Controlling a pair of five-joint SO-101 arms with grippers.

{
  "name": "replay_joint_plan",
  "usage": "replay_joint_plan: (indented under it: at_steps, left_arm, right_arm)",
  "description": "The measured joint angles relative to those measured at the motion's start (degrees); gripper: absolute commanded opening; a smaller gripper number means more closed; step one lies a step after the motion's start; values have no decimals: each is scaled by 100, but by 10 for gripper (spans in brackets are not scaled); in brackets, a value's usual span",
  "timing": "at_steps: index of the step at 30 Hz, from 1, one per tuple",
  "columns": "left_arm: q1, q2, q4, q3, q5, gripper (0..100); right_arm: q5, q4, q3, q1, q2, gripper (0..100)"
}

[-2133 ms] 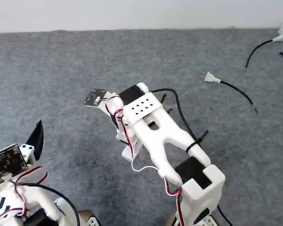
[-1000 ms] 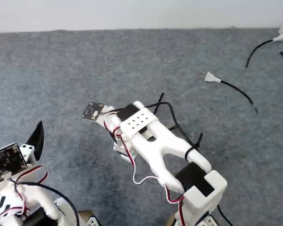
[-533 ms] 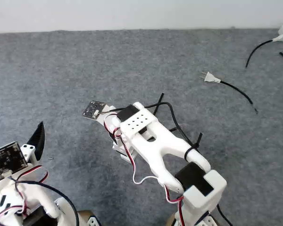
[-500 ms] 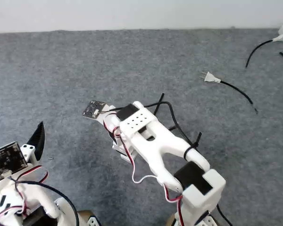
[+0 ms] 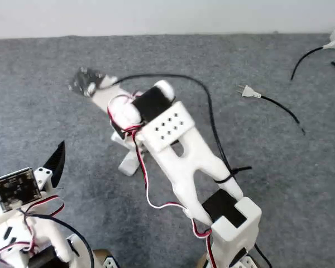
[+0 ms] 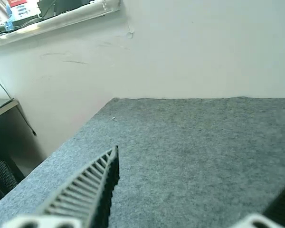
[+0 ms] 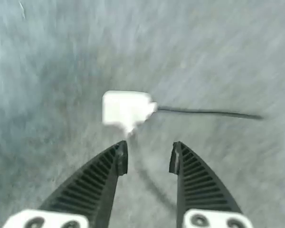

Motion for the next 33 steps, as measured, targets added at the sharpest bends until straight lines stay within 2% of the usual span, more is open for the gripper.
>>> replay_joint_plan:
  at_steps: [7,10,16,19,22,28,33]
  left_arm:
    - [132,0,202,0,-88,496]
    - [501,0,396,0,-343,496]
    - [2110,0,1143,422,-1160,496]
    - [2989,0,1424,686,-1222,496]
    - [3490,0,1451,879,-1152,496]
    - [3745,0,1451,1090,-1011,496]
    - [3727,0,1451,1442,-1011,496]
  right_arm:
    - [26,9,-114,510,-255,144]
    - [158,9,79,897,-580,144]
    - [202,9,1055,1767,-870,143]
    - [62,9,1547,2251,-870,143]
    - [-70,9,1723,2769,-1108,143]
    - [-88,-53,2681,3086,-2180,143]
    - [-158,-642,4563,3068,-3763,143]
